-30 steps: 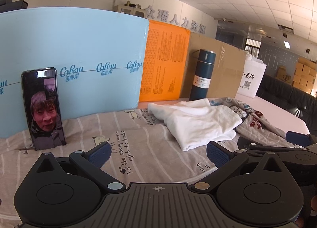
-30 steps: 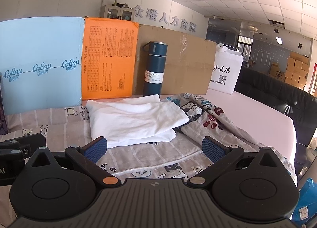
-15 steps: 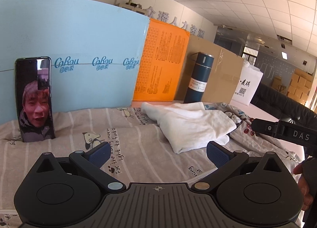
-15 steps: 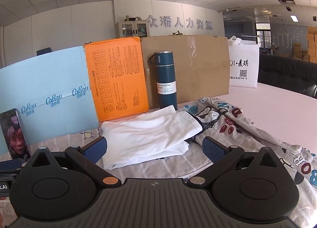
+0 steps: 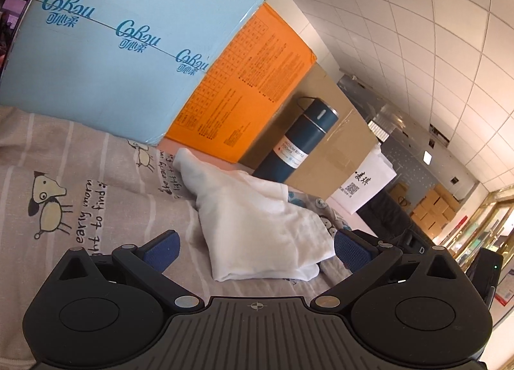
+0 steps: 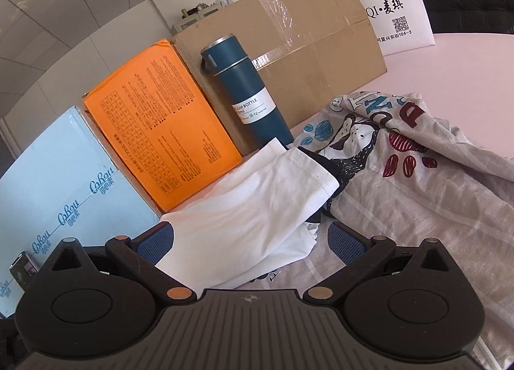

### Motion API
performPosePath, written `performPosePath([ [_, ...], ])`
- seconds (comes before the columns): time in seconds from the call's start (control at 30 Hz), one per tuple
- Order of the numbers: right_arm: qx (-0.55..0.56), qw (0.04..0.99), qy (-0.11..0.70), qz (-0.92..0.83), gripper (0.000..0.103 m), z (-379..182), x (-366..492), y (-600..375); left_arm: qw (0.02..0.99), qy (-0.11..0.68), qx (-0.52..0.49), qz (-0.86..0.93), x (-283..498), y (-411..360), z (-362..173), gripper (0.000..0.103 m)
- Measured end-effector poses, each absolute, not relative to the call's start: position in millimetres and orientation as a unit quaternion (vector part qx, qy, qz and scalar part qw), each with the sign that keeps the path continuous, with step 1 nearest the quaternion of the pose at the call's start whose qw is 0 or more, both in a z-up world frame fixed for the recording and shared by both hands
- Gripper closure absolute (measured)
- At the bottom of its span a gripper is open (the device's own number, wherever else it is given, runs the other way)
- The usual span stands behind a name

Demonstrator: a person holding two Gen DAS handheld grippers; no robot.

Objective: Fold clothes

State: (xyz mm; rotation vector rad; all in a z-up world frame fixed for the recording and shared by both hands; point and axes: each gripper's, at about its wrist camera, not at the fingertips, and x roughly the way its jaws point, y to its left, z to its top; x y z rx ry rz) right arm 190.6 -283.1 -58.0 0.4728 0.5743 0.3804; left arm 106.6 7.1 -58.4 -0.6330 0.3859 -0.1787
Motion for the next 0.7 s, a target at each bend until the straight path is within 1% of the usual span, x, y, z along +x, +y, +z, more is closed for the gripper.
performPosePath([
  [0.07, 0.251, 0.903, 0.293, 0.186, 0.0, -65, 205, -281, 0.927, 0.188, -0.311, -0.092, 122, 7, -60, 0.0],
  [0.2, 0.284, 0.888, 0.32, 0.17, 0.0, -79, 223, -280, 0.908, 0.218, -0.345, -0.094, 151, 10, -74, 0.0],
  [0.3, 0.307, 0.877, 0.328, 0.172, 0.0, -90, 230, -284, 0.902, 0.24, -0.347, -0.093, 164, 7, -86, 0.0],
  [0.4, 0.337, 0.851, 0.359, 0.185, 0.0, -102, 239, -282, 0.891, 0.26, -0.359, -0.094, 171, 7, -101, 0.0],
  [0.6, 0.311, 0.869, 0.348, 0.168, 0.0, -103, 245, -267, 0.899, 0.252, -0.339, -0.115, 172, -1, -107, 0.0],
  [0.7, 0.309, 0.877, 0.333, 0.155, 0.0, -103, 253, -257, 0.893, 0.246, -0.347, -0.147, 174, -4, -109, 0.0],
])
